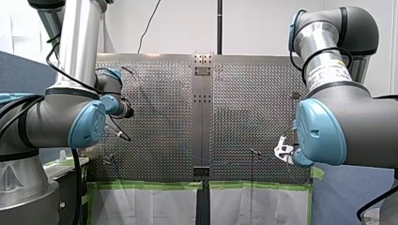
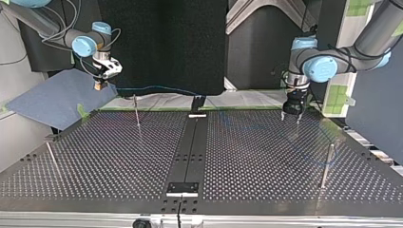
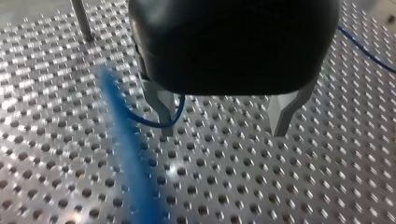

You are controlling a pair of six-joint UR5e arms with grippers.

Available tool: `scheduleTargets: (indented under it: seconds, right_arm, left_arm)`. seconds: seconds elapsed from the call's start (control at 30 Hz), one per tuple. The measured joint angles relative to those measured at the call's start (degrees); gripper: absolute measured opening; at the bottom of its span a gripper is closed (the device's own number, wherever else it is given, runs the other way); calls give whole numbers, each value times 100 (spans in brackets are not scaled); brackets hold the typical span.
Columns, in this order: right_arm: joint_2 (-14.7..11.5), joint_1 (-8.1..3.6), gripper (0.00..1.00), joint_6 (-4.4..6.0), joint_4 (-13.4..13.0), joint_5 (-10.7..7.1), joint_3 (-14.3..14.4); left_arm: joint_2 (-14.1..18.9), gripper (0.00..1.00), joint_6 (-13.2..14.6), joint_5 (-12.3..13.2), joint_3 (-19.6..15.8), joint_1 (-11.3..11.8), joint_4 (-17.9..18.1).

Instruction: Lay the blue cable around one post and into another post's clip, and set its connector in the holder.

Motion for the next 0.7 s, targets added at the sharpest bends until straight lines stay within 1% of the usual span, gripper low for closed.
scheduleTargets:
  seconds: [0.13, 0.23, 0.43, 0.57, 0.7]
  right_arm:
    - [0, 0, 0, 0, -4, 0, 0]
    - [-1, 0, 0, 5, -12, -8, 0]
    - [0, 12, 0, 15, 5, -82, 0]
    - [-1, 29, 0, 17, 9, -94, 0]
    - [-2, 45, 0, 40, 11, -96, 0]
  left_arm:
    - [3, 100, 201, -200, -79, -10, -200]
    - [2, 100, 363, -362, -58, -11, -351]
    - [1, 100, 663, -661, 164, 21, -645]
    - [0, 100, 859, -857, 348, 100, -841]
    - [-7, 100, 1063, -1061, 432, 156, -1045]
